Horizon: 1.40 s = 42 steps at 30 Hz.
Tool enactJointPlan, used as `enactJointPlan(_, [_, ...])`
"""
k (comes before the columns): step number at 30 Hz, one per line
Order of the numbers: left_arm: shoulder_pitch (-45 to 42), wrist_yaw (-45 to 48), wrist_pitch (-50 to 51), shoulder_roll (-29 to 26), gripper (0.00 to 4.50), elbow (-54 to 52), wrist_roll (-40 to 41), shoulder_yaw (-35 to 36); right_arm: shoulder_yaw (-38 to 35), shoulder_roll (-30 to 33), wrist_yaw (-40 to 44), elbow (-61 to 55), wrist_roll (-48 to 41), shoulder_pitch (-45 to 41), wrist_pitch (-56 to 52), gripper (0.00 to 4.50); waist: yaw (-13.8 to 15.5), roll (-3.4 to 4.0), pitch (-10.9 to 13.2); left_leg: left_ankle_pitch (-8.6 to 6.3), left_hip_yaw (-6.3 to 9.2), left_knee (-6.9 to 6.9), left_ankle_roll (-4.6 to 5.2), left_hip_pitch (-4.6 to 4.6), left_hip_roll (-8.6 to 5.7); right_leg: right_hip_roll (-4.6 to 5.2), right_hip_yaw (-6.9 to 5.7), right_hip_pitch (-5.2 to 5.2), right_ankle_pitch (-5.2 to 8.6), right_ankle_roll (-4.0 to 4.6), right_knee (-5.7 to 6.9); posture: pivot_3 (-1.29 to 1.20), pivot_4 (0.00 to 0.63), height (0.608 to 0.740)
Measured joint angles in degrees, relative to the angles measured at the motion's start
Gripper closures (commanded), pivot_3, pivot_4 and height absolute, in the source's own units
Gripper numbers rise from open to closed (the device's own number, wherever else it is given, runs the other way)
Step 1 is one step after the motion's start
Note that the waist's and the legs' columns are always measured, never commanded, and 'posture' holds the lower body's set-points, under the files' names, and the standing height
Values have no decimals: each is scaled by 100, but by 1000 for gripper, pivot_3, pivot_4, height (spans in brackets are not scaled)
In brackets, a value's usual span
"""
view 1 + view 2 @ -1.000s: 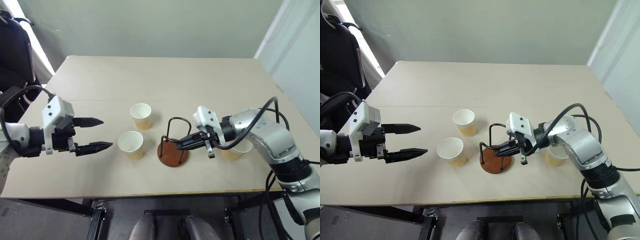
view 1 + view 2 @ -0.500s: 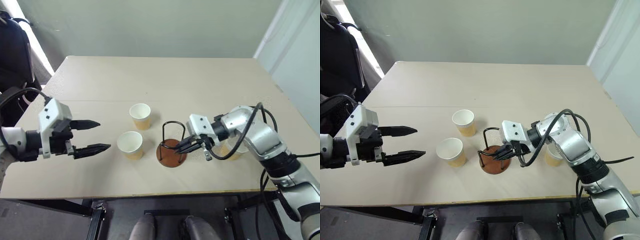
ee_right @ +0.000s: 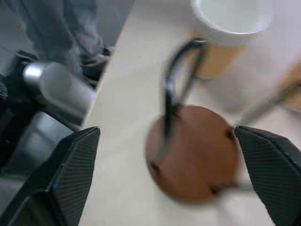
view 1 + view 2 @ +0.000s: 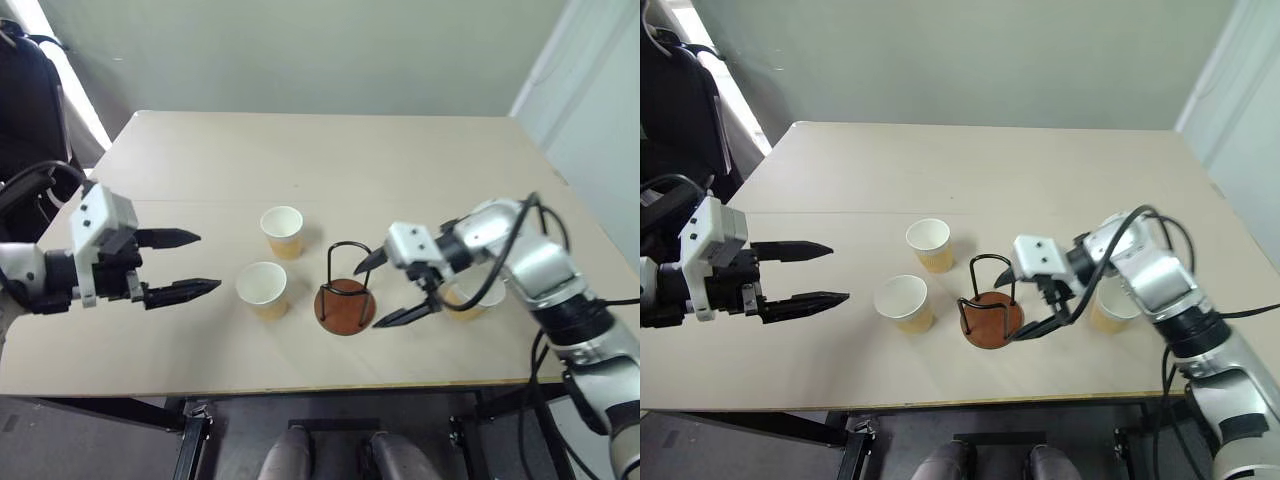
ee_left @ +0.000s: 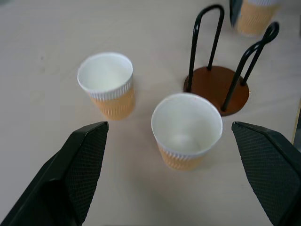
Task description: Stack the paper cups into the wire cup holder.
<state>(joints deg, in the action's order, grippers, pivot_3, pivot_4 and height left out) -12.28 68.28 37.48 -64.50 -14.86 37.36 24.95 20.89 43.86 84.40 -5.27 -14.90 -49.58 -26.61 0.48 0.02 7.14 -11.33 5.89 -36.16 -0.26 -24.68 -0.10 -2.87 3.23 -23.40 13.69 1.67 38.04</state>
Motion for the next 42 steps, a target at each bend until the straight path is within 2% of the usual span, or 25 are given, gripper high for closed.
enactJointPlan(5, [-1059,69,53,122,0,13,627,-151,-869,795,60,-391,-500,-82,-587,30,23,-1,4,-3,-2,2,-6,-7,0,0,0,-5,1,0,-2,0,150,740])
enactJointPlan(8, [-1196,248,119,90,0,-151,795,-420,-1565,1545,70,-672,-826,103,-1048,30,25,-1,4,-6,-3,4,-10,-5,0,0,1,3,7,-10,-8,0,150,740])
enactJointPlan(10, [-899,487,1,-49,0,-344,586,-834,-1973,2137,112,-983,-977,775,-1250,30,25,-8,-1,-14,-7,7,-14,5,2,-1,3,16,15,-16,-12,0,150,740])
enactJointPlan(12, [-711,670,-132,-94,0,-405,339,-1246,-2155,2463,98,-1134,-988,1514,-1365,30,25,-16,5,-21,-8,4,-15,10,2,-1,5,22,22,-21,-11,0,150,740])
enactJointPlan(15, [-813,722,-244,-87,0,-403,195,-1469,-2283,2634,-23,-1334,-980,2152,-1408,30,-4,-17,10,-17,-12,1,-15,16,2,-2,10,21,21,-23,-4,0,150,740])
enactJointPlan(18, [-1040,711,-376,-78,0,-382,51,-1586,-2310,2664,-334,-1492,-870,2413,-1409,30,-15,-15,11,-11,-13,1,-8,40,2,-4,15,42,20,-29,-4,0,150,740])
enactJointPlan(26, [-1012,650,-392,-21,0,-357,-112,-1735,-1419,2524,-933,-1494,-66,2578,-1060,30,-11,-16,11,-15,-13,-2,14,53,0,-4,22,63,31,-48,-7,0,150,740])
enactJointPlan(29, [-923,614,-331,-60,0,-450,-105,-1666,-1283,2445,-962,-1368,51,2579,-949,578,-9,-16,11,-22,-14,-2,21,50,-1,-4,22,63,32,-51,-9,0,150,740])
enactJointPlan(39, [-846,466,-179,-118,0,-554,-32,-1475,-943,2228,-942,-703,515,2331,-490,4330,2,-15,12,-28,-13,-3,23,50,-2,-4,22,64,33,-53,-9,0,150,740])
enactJointPlan(42, [-814,399,-155,-119,0,-554,-32,-1466,-944,2225,-799,-578,489,2157,-374,4422,0,-15,12,-28,-14,-6,23,49,-2,-4,22,64,33,-53,-10,0,150,740])
